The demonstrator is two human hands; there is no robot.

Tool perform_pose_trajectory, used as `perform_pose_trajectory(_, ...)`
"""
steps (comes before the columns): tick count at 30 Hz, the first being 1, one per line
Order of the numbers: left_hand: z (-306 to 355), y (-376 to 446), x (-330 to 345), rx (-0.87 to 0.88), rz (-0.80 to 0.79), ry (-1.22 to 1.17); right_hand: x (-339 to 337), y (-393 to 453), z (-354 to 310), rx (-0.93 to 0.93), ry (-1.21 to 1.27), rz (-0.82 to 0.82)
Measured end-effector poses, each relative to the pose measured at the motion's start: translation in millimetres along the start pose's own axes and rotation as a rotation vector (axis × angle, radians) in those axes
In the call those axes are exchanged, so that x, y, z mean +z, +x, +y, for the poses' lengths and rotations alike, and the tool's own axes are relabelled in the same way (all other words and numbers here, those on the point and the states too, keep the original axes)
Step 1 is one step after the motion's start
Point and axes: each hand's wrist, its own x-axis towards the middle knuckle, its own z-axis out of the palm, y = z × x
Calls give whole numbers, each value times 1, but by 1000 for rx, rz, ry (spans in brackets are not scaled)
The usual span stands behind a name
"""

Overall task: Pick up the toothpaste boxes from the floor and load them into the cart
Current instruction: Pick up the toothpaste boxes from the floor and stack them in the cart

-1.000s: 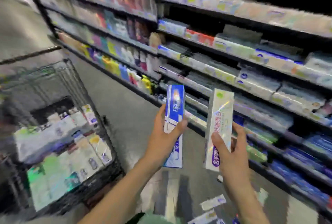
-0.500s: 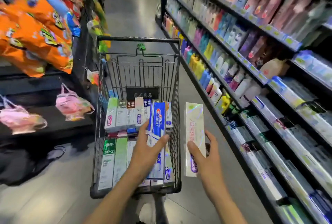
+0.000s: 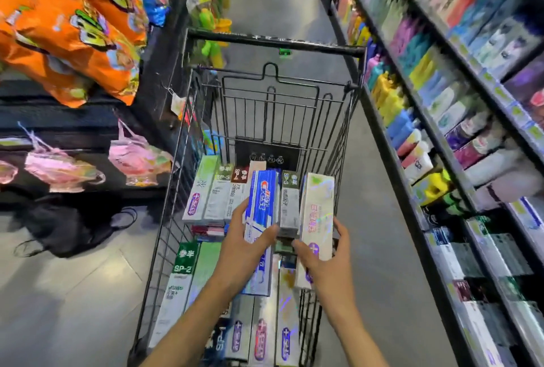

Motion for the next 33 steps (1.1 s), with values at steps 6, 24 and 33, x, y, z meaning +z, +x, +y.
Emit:
perform_pose_trajectory(6,-46,74,21,-44,72,26,29,71,39,90,-73,63)
perform_pose_trajectory(24,-135,192,17,-49,45,53,63,206,126,13,-725,227)
perform_pose_trajectory(33,-138,202,7,-56,-6,19,63,209,128,68,-984,152)
